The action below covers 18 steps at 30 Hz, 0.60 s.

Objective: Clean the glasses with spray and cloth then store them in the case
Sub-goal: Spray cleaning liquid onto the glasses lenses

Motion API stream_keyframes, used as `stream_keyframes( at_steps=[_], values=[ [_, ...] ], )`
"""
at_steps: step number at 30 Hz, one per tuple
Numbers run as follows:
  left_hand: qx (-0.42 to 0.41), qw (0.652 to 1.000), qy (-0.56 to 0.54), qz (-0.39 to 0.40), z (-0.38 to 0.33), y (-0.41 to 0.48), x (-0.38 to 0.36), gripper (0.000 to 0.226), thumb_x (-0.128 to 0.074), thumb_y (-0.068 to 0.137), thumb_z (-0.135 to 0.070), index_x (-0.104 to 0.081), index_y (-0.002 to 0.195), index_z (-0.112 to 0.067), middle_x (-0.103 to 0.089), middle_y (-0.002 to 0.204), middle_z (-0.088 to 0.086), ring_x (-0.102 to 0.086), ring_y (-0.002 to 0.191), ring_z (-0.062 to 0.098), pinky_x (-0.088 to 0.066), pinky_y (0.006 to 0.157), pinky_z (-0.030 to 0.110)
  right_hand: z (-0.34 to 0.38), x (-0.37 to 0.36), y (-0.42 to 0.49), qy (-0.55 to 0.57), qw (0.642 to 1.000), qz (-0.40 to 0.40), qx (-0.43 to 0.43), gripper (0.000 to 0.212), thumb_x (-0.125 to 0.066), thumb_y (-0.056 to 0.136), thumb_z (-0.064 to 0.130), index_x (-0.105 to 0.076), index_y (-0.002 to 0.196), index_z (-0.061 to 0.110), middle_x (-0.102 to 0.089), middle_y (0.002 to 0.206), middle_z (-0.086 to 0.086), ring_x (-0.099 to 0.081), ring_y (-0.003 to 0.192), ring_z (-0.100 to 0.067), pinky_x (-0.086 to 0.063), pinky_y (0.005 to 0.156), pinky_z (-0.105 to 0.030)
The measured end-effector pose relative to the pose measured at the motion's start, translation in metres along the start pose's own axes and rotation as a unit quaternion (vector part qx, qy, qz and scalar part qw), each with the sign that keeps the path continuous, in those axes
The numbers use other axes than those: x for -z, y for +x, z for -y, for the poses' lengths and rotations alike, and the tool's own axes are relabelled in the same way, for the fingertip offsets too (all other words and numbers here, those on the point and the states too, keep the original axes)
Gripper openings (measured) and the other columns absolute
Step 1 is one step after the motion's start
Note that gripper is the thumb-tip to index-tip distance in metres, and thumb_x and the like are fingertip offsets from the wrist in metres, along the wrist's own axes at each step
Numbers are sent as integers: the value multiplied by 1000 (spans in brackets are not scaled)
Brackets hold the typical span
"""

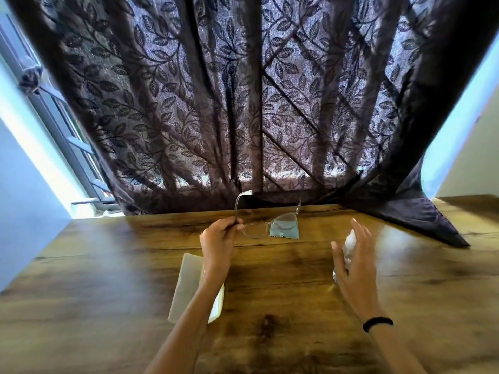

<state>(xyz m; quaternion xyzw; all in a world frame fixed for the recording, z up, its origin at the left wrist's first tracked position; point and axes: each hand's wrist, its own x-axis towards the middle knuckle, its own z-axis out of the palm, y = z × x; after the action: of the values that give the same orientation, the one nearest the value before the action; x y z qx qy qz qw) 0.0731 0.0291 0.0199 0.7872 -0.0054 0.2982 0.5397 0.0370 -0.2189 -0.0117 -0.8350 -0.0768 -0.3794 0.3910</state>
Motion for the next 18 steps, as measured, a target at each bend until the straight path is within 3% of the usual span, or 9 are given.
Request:
stream_keyframes(
  at_steps=[1, 4, 7, 12, 15, 18],
  values=[
    [0, 1000, -9, -1, 0, -1, 0, 32, -73, 70, -4, -67, 75, -35, -67, 71, -23, -64, 69, -8, -47, 65, 5, -2, 0, -4, 2, 1000, 2, 0, 54, -40, 90, 40, -24, 139, 25, -37, 135, -16, -31, 119, 7, -31, 94, -6],
    [4, 999, -31, -9, -1, -3, -2, 39, -73, 71, -2, -65, 74, -40, -67, 71, -22, -64, 68, -6, -48, 66, 6, -8, 2, -12, 1, 1000, 24, -13, 61, -47, 91, 36, -13, 142, 35, -38, 130, -11, -47, 104, -14, -50, 80, -33],
    [5, 999, -41, -19, -1, -3, -3, 41, -72, 71, 2, -65, 73, -39, -67, 72, -20, -62, 67, -8, -48, 66, 6, -9, 3, -9, -7, 999, 49, -17, 72, -56, 86, 22, -13, 142, 32, -47, 127, -17, -56, 99, -22, -56, 75, -42],
    [-3, 999, -43, -17, -5, -4, -6, 39, -70, 73, 5, -66, 76, -33, -66, 71, -19, -63, 68, -9, -47, 67, 4, 12, -4, -1, -15, 996, 81, 32, 67, -51, 86, 25, -14, 142, 25, -46, 134, -14, -54, 94, -12, -50, 78, -32],
    [-13, 999, -34, -21, -6, -4, -7, 30, -70, 73, 4, -68, 82, -25, -66, 75, -17, -63, 70, -9, -47, 68, 4, 40, -13, 4, 37, 991, 120, 53, 62, -48, 90, 32, -14, 141, 32, -48, 118, -1, -51, 62, -2, -45, 58, -15],
    [-22, 999, -35, -32, -8, -3, -8, 26, -70, 72, 5, -70, 85, -17, -65, 76, -15, -62, 70, -11, -45, 67, 2, 66, -23, 6, 80, 982, 153, 82, 54, -43, 91, 35, -18, 139, 35, -47, 119, 4, -50, 56, -4, -47, 52, -14]
  ],
)
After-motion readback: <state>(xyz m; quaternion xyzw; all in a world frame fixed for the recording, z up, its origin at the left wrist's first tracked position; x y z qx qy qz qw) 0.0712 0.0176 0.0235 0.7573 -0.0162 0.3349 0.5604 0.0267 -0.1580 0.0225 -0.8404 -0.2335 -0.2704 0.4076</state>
